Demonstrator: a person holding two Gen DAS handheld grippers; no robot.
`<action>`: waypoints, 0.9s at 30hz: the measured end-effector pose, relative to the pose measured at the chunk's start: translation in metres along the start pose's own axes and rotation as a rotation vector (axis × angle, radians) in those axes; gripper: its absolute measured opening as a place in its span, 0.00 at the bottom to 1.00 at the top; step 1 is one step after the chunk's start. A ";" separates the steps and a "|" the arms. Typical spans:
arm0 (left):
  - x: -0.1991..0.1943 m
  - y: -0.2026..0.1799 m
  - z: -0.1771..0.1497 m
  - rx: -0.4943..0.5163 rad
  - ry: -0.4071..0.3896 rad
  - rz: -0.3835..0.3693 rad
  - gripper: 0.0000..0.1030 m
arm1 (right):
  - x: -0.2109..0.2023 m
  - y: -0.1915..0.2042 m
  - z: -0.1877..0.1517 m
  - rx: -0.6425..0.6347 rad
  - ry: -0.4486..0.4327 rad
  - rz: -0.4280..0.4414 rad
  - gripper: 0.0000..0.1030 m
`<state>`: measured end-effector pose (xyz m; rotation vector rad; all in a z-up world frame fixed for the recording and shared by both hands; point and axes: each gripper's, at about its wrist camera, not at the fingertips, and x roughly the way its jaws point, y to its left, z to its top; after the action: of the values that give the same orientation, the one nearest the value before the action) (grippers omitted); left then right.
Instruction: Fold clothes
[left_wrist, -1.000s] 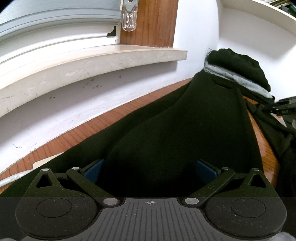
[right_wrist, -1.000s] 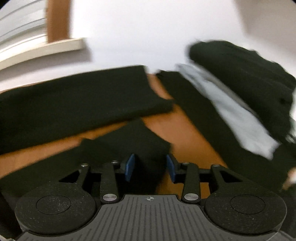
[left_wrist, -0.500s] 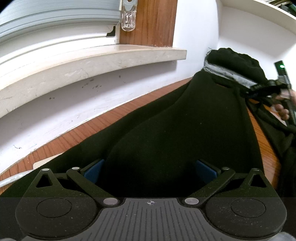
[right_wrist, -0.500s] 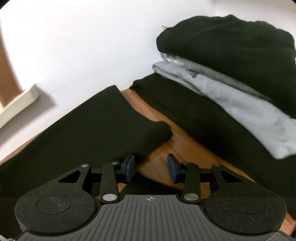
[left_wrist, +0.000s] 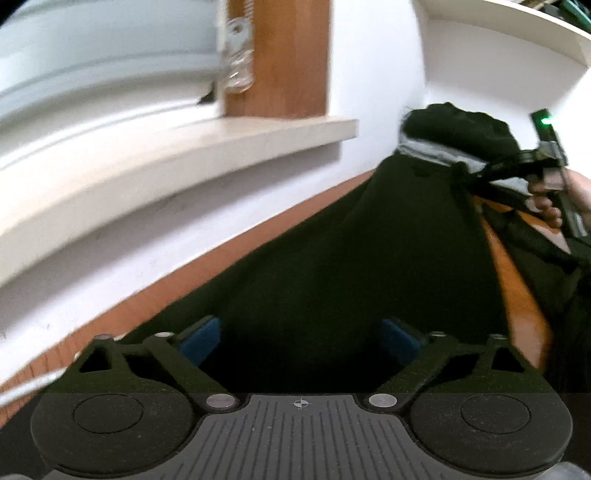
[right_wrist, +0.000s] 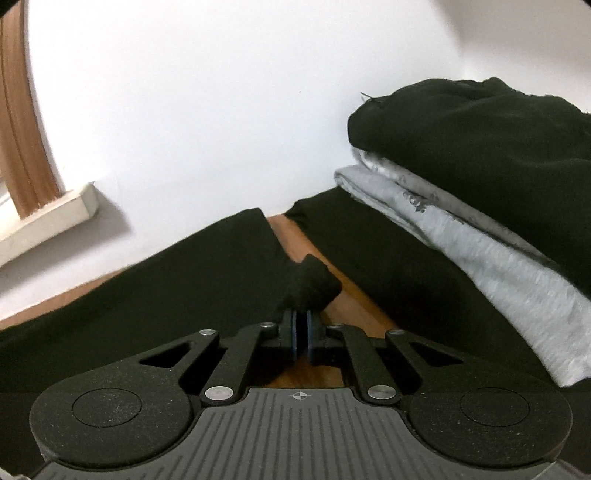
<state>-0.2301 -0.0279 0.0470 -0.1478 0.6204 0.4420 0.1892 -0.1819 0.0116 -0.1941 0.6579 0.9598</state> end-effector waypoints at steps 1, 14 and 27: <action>-0.003 -0.009 0.005 0.013 0.000 -0.008 0.67 | 0.000 0.000 0.002 0.001 -0.002 0.004 0.06; 0.034 -0.129 0.003 0.222 0.126 -0.137 0.71 | 0.005 0.014 0.019 0.062 -0.034 0.046 0.06; -0.030 -0.077 0.043 0.147 -0.023 0.021 0.04 | -0.026 0.053 0.081 0.006 -0.211 0.150 0.04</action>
<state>-0.1951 -0.0963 0.1003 0.0031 0.6299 0.4164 0.1716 -0.1345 0.0977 -0.0371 0.4861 1.1049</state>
